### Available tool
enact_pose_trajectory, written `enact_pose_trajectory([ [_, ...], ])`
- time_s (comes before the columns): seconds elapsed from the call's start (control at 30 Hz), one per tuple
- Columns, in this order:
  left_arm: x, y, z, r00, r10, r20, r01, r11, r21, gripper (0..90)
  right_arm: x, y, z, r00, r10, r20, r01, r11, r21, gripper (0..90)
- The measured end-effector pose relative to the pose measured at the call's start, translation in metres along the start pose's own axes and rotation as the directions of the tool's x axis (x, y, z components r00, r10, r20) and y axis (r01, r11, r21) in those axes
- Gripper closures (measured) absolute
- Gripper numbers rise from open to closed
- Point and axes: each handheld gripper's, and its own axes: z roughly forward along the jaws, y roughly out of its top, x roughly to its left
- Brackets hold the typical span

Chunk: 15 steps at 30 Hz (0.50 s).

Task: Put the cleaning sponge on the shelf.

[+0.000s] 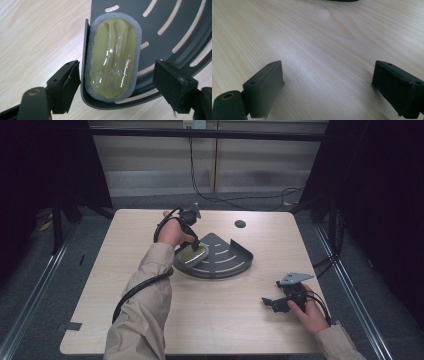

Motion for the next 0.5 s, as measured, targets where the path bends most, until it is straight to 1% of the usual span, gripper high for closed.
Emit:
enact_pose_trajectory([
  [0.03, -0.001, -0.001, 0.000, 1.0000, -0.002, 0.002, 0.002, 1.0000, -0.002, 21.3, 0.000, 0.000, 0.000, 1.0000, 0.000, 0.000, 0.000, 1.000, -0.001, 9.3],
  [0.07, -0.001, -0.001, -0.001, 1.0000, 0.005, 0.009, -0.005, 1.0000, -0.001, 21.3, 0.000, 0.000, 0.000, 1.0000, 0.000, 0.000, 0.000, 1.000, -0.001, 9.3],
  [0.2, -0.001, -0.005, -0.003, 1.0000, 0.001, 0.009, -0.001, 1.0000, -0.001, 20.9, 0.000, 0.000, 0.000, 1.0000, 0.000, 0.000, 0.000, 1.000, 0.000, 9.4],
  [0.23, -0.002, -0.007, -0.004, 0.9999, -0.008, 0.011, 0.008, 0.9999, -0.007, 20.8, 0.000, 0.000, 0.000, 1.0000, 0.000, 0.001, 0.000, 1.000, -0.001, 9.3],
  [0.4, 0.000, -0.015, -0.008, 0.9999, -0.003, 0.016, 0.003, 1.0000, -0.009, 20.9, 0.000, 0.000, 0.000, 1.0000, 0.000, 0.003, 0.000, 1.000, -0.001, 9.3],
  [0.5, 0.001, -0.022, -0.012, 0.9998, -0.011, 0.019, 0.011, 0.9998, -0.017, 20.9, 0.000, 0.000, 0.000, 1.0000, 0.001, 0.003, -0.001, 1.000, -0.001, 9.3],
])
